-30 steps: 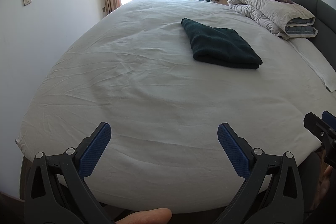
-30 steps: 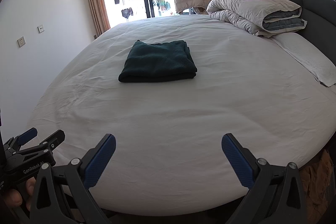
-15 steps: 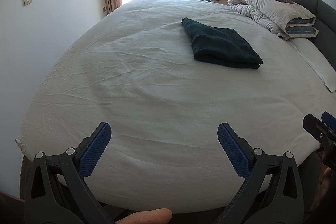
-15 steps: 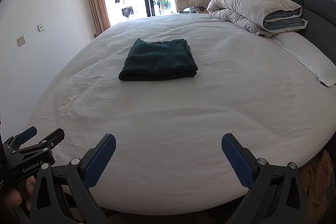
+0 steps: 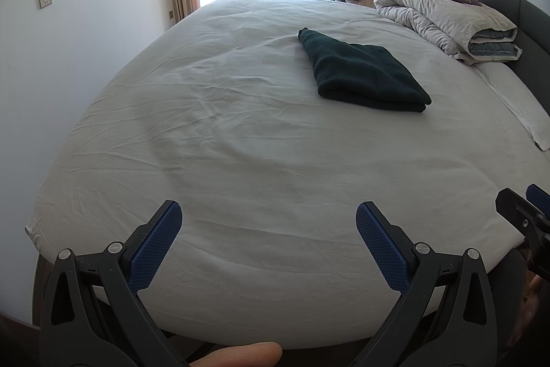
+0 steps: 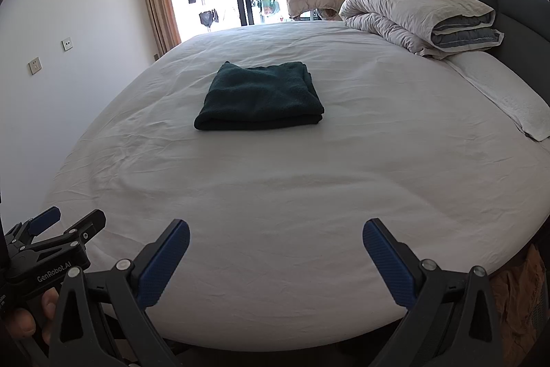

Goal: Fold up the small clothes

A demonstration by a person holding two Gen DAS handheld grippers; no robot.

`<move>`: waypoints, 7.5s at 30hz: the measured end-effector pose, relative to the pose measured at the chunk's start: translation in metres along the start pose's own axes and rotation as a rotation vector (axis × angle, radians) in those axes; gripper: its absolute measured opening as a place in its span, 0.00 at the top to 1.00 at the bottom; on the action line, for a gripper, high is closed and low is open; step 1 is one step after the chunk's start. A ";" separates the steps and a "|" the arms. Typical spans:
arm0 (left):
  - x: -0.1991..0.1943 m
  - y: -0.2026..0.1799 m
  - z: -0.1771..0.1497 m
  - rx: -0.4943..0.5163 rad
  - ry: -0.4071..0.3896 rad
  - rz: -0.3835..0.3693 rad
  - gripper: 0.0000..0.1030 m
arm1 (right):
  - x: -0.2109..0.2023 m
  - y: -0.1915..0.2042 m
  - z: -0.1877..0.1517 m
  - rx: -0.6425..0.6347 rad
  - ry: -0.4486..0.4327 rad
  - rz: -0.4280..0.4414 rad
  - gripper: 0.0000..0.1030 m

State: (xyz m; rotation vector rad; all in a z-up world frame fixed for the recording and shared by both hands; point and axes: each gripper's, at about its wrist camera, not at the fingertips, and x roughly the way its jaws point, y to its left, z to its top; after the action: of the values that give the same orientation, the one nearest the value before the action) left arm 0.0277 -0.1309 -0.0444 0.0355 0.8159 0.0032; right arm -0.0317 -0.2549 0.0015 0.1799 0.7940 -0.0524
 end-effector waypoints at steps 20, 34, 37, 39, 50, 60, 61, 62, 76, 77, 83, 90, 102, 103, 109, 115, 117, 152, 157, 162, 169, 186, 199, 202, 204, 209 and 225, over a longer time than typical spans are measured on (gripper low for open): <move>0.001 0.004 -0.004 -0.004 0.006 0.000 0.00 | 0.004 -0.001 -0.002 -0.003 0.009 0.001 0.00; 0.001 0.004 -0.003 -0.002 0.005 0.000 0.00 | 0.007 -0.001 0.000 -0.005 0.014 0.003 0.00; 0.001 0.004 -0.003 -0.002 0.005 0.000 0.00 | 0.007 -0.001 0.000 -0.005 0.014 0.003 0.00; 0.001 0.004 -0.002 -0.002 0.006 0.000 0.00 | 0.007 -0.001 -0.001 -0.004 0.013 0.002 0.00; 0.001 0.005 -0.003 -0.003 0.007 0.000 0.00 | 0.008 -0.002 -0.001 -0.004 0.017 0.003 0.00; 0.001 0.005 -0.003 -0.003 0.007 0.000 0.00 | 0.008 -0.003 -0.001 -0.003 0.019 0.004 0.00; 0.001 0.006 -0.003 -0.003 0.008 -0.001 0.00 | 0.008 -0.003 -0.001 -0.003 0.019 0.004 0.00; 0.001 0.005 -0.003 -0.003 0.008 0.000 0.00 | 0.008 -0.003 0.000 -0.004 0.019 0.004 0.00; 0.001 0.006 -0.003 -0.003 0.008 0.000 0.00 | 0.008 -0.004 0.000 -0.003 0.019 0.004 0.00; 0.001 0.006 -0.002 -0.003 0.009 0.000 0.00 | 0.008 -0.004 0.000 -0.003 0.019 0.003 0.00; 0.001 0.006 -0.002 -0.002 0.008 0.000 0.00 | 0.008 -0.004 0.000 -0.003 0.019 0.004 0.00; 0.001 0.006 -0.002 -0.003 0.009 0.000 0.00 | 0.008 -0.004 0.000 -0.002 0.020 0.004 0.00; 0.000 0.006 -0.002 -0.002 0.009 0.000 0.00 | 0.007 -0.004 0.000 -0.003 0.020 0.005 0.00; 0.000 0.006 -0.002 -0.002 0.009 0.000 0.00 | 0.008 -0.005 0.001 -0.003 0.020 0.004 0.00; 0.003 0.009 -0.004 -0.002 0.011 0.001 0.00 | 0.008 -0.005 0.001 -0.002 0.021 0.004 0.00; 0.003 0.009 -0.004 -0.003 0.011 0.001 0.00 | 0.008 -0.005 0.001 -0.002 0.020 0.004 0.00; 0.003 0.009 -0.004 -0.003 0.011 0.001 0.00 | 0.008 -0.005 0.001 -0.002 0.021 0.005 0.00; 0.006 0.013 -0.009 -0.009 0.018 0.006 0.00 | 0.007 -0.007 0.002 -0.002 0.023 0.005 0.00; 0.006 0.012 -0.010 -0.008 0.021 0.005 0.00 | 0.007 -0.007 0.000 0.000 0.025 0.006 0.00; 0.006 0.011 -0.010 -0.008 0.021 0.007 0.00 | 0.007 -0.007 0.000 0.000 0.025 0.006 0.00; 0.006 0.012 -0.009 -0.008 0.022 0.005 0.00 | 0.007 -0.008 0.000 0.000 0.026 0.006 0.00; 0.009 0.010 -0.010 -0.010 0.030 0.007 0.00 | 0.008 -0.009 -0.002 0.002 0.029 0.007 0.00; 0.009 0.009 -0.010 -0.008 0.031 0.008 0.00 | 0.009 -0.011 -0.005 0.003 0.033 0.008 0.00; 0.009 0.010 -0.010 -0.008 0.032 0.007 0.00 | 0.008 -0.011 -0.006 0.003 0.032 0.009 0.00; 0.009 0.010 -0.010 -0.007 0.032 0.008 0.00 | 0.008 -0.011 -0.006 0.003 0.033 0.008 0.00; 0.009 0.009 -0.010 -0.007 0.032 0.009 0.00 | 0.009 -0.012 -0.005 0.003 0.033 0.008 0.00; 0.010 0.009 -0.007 -0.001 0.030 0.010 0.00 | 0.009 -0.013 -0.006 0.005 0.036 0.010 0.00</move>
State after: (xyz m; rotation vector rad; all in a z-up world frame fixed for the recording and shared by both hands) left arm 0.0294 -0.1215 -0.0564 0.0382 0.8454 0.0137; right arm -0.0312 -0.2662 -0.0113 0.1903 0.8285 -0.0421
